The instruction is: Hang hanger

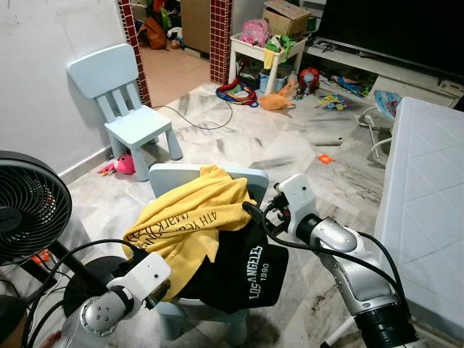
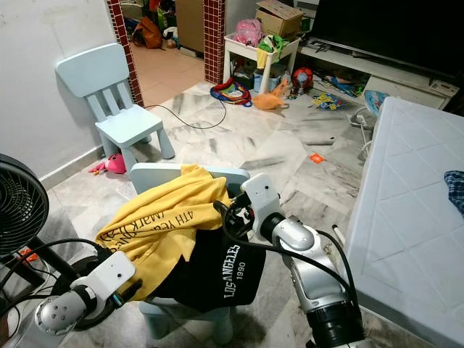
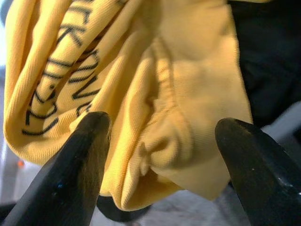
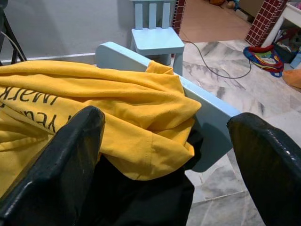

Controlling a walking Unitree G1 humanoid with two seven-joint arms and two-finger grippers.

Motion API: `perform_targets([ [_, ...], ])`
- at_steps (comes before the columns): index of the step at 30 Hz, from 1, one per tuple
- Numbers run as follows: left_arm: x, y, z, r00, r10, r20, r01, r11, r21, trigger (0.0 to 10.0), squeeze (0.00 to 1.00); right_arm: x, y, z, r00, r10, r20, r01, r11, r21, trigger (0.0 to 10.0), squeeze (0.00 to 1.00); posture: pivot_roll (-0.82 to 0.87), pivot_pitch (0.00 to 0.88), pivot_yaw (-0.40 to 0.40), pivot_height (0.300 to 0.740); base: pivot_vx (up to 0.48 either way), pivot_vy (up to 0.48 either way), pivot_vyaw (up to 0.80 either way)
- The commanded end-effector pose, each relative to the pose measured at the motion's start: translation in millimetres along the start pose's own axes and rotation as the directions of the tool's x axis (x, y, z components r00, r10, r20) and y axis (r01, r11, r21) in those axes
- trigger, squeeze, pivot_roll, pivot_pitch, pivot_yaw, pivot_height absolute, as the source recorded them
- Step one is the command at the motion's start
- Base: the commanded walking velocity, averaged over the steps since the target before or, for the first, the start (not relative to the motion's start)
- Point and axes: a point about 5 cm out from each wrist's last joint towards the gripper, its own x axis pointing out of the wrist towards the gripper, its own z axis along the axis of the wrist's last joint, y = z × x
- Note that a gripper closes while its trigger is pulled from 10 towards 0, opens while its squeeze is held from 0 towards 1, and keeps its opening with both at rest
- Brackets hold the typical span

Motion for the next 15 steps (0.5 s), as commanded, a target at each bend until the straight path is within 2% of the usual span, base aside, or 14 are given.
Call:
perform_targets([
  [1,1.8,3.4,-2,1.000,0.000,-0.025,-0.002,0.998,-0.066,10.0,0.00,-2.4,-5.1,3,1.000,-0.022,0.011,0.022,1.000,-0.009,10.0,0.00,-0.01,0.032,-0.028,0.740,0.000,0.000,0.00],
  [4,4.0,0.3,3,1.000,0.000,-0.015,-0.002,0.988,-0.156,10.0,0.00,-3.0,-7.0,3,1.000,-0.028,0.011,0.028,1.000,-0.011,10.0,0.00,-0.01,0.031,-0.025,0.740,0.000,0.000,0.00],
  [8,3.2,-13.6,1,0.998,-0.046,-0.037,0.039,0.984,-0.175,10.0,0.00,-1.4,-7.2,4,1.000,-0.029,0.010,0.029,1.000,-0.010,10.0,0.00,0.01,0.032,-0.031,0.740,0.000,0.000,0.00],
  [9,2.4,-19.0,-1,0.997,-0.065,-0.050,0.055,0.981,-0.184,5.0,0.00,-0.2,-6.1,4,1.000,-0.024,0.012,0.024,1.000,-0.008,10.0,0.00,0.01,0.032,-0.031,0.740,0.000,0.000,0.00],
  [10,2.1,-20.7,-3,0.996,-0.071,-0.061,0.058,0.981,-0.186,3.8,0.00,0.8,-5.4,4,1.000,-0.021,0.013,0.021,1.000,-0.008,10.0,0.00,0.01,0.032,-0.034,0.740,0.000,0.000,0.00],
  [11,2.1,-20.7,-3,0.996,-0.071,-0.061,0.058,0.981,-0.186,3.8,0.00,0.8,-5.4,4,1.000,-0.021,0.013,0.021,1.000,-0.008,10.0,0.00,0.01,0.032,-0.034,0.740,0.000,0.000,0.00],
  [12,1.8,-20.8,-5,0.994,-0.075,-0.075,0.060,0.979,-0.193,0.0,0.00,2.6,-4.2,5,1.000,-0.015,0.014,0.015,1.000,-0.007,10.0,0.00,0.02,0.033,-0.036,0.740,0.000,0.000,0.00],
  [15,-0.1,-18.6,-7,0.991,-0.097,-0.095,0.078,0.979,-0.188,0.0,0.00,4.9,-3.1,6,1.000,-0.009,0.016,0.009,1.000,-0.006,10.0,0.00,0.02,0.033,-0.038,0.740,0.000,0.000,0.00],
])
